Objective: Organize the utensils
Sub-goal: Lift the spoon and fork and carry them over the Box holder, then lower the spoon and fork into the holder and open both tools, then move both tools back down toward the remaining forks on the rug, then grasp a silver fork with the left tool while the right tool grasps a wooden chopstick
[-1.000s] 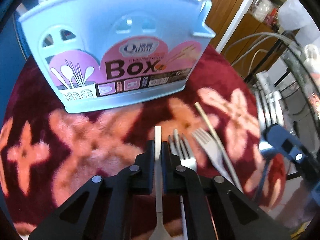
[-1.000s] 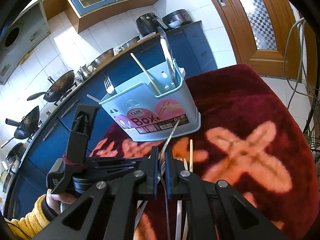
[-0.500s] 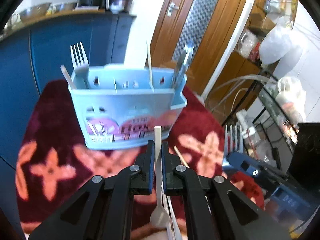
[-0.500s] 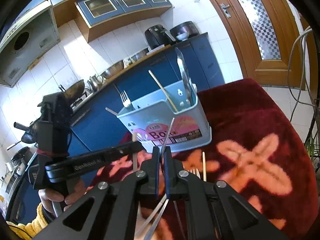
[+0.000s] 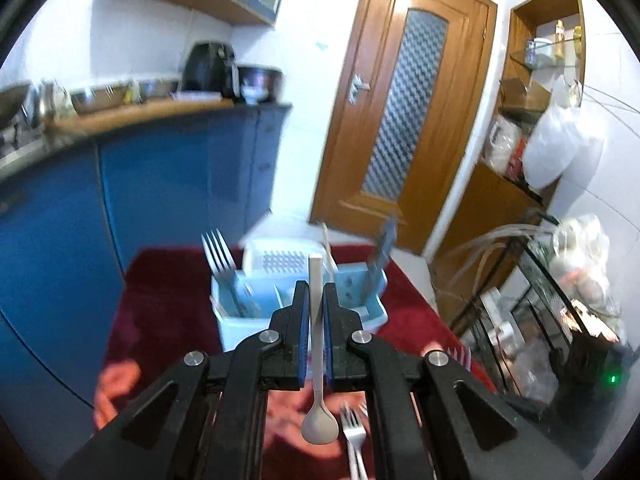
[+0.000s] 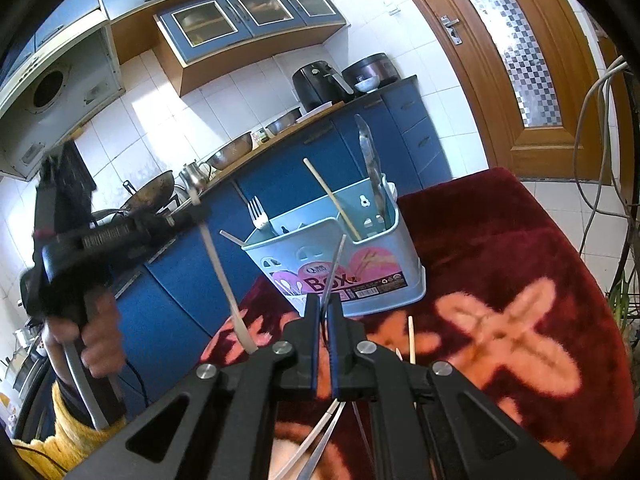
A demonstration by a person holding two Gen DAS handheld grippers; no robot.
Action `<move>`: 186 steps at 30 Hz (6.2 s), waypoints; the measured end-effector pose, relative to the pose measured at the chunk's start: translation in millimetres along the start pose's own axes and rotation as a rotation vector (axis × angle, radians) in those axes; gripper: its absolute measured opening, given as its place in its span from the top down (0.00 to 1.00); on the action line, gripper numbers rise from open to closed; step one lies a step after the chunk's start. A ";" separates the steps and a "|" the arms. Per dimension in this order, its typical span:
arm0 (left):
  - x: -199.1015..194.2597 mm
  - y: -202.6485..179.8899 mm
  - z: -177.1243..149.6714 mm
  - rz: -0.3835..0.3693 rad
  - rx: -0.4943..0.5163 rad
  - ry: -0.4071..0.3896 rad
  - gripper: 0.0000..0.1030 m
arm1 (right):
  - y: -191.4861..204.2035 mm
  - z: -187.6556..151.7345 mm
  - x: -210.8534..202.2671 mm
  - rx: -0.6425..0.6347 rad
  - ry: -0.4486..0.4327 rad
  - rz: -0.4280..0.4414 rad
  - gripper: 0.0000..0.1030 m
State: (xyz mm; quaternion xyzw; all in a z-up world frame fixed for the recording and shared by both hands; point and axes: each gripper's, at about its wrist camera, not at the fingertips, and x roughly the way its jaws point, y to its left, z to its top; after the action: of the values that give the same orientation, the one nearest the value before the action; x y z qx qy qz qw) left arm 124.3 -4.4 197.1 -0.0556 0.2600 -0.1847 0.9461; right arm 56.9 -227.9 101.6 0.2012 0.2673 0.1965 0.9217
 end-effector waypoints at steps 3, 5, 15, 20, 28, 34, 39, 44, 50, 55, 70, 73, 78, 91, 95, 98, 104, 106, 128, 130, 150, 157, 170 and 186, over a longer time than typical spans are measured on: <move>-10.2 0.9 18.3 0.043 0.021 -0.050 0.96 | 1.9 2.3 -1.5 -0.009 -0.005 0.005 0.95; -16.0 2.0 30.0 0.060 0.026 -0.082 0.96 | 3.3 4.6 -3.2 -0.016 -0.012 0.007 0.96; -0.8 12.5 65.3 0.128 0.023 -0.206 0.96 | 7.1 14.8 -4.7 -0.027 -0.036 0.015 0.96; 34.3 23.4 56.7 0.137 -0.005 -0.179 0.96 | 8.0 26.6 -5.4 -0.035 -0.061 0.009 0.96; 64.7 37.4 44.1 0.139 -0.032 -0.156 0.96 | 12.2 53.3 -3.7 -0.060 -0.099 -0.003 0.97; 51.5 35.8 53.1 0.133 -0.037 -0.211 0.96 | 18.4 73.2 -1.5 -0.065 -0.122 0.011 0.97; 49.5 32.3 60.9 0.157 -0.013 -0.250 0.96 | 26.0 90.1 3.1 -0.085 -0.153 0.008 0.97; 61.4 35.7 58.2 0.154 -0.035 -0.233 0.96 | 33.9 114.1 10.0 -0.118 -0.219 -0.017 0.97; 75.0 42.1 52.7 0.162 -0.046 -0.236 0.96 | 33.3 130.6 32.0 -0.102 -0.249 -0.016 0.97; 88.3 42.6 43.4 0.160 -0.029 -0.219 0.96 | 28.3 126.8 57.9 -0.102 -0.229 -0.025 0.97; 123.2 47.3 4.7 0.146 -0.039 -0.097 0.96 | -4.3 94.5 111.3 -0.068 -0.052 -0.042 0.96; 126.3 45.7 0.6 0.132 -0.039 -0.079 0.96 | -7.8 91.4 113.6 -0.060 -0.036 -0.026 0.95; 122.5 39.7 -3.3 0.148 -0.034 -0.061 0.89 | -10.2 92.2 112.8 -0.042 -0.024 0.007 0.88; 72.1 22.7 -7.1 0.176 -0.024 -0.074 0.78 | 2.0 89.3 80.6 -0.079 -0.037 0.018 0.83; 54.7 17.7 -11.3 0.179 -0.009 -0.060 0.78 | 5.0 81.0 68.8 -0.073 -0.012 0.008 0.83; 40.8 13.0 -19.4 0.174 0.003 -0.041 0.78 | 7.8 73.7 60.5 -0.063 0.013 0.004 0.83; 21.9 5.9 -41.7 0.158 0.008 0.012 0.78 | 11.4 52.7 44.0 -0.062 0.053 -0.037 0.83; 16.6 3.4 -51.3 0.153 0.010 0.036 0.78 | 12.6 46.0 39.5 -0.061 0.067 -0.050 0.83; 48.1 -11.3 -124.7 0.080 0.002 0.310 0.78 | -16.0 -24.6 21.0 -0.025 0.234 -0.157 0.83; 53.5 -12.1 -129.5 0.072 -0.003 0.330 0.78 | -21.2 -29.5 22.0 -0.020 0.247 -0.169 0.83; 109.7 -36.4 -161.5 -0.019 0.006 0.482 0.78 | -56.8 -53.6 27.6 0.015 0.321 -0.234 0.83; 121.8 -38.6 -168.3 -0.047 -0.003 0.522 0.78 | -60.2 -53.2 27.8 0.014 0.323 -0.241 0.83; 120.8 -61.1 -173.1 -0.050 0.088 0.503 0.78 | -63.8 -53.6 27.1 0.022 0.319 -0.236 0.83; 114.0 -61.4 -168.8 -0.081 0.106 0.449 0.90 | -63.6 -55.4 27.0 0.034 0.316 -0.238 0.83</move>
State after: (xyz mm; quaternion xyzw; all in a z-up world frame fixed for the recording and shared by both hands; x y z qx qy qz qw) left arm 108.9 -105.8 10.7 0.0263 0.4516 -0.2436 0.8579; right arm 62.5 -254.1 17.2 0.1503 0.4338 0.1107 0.8814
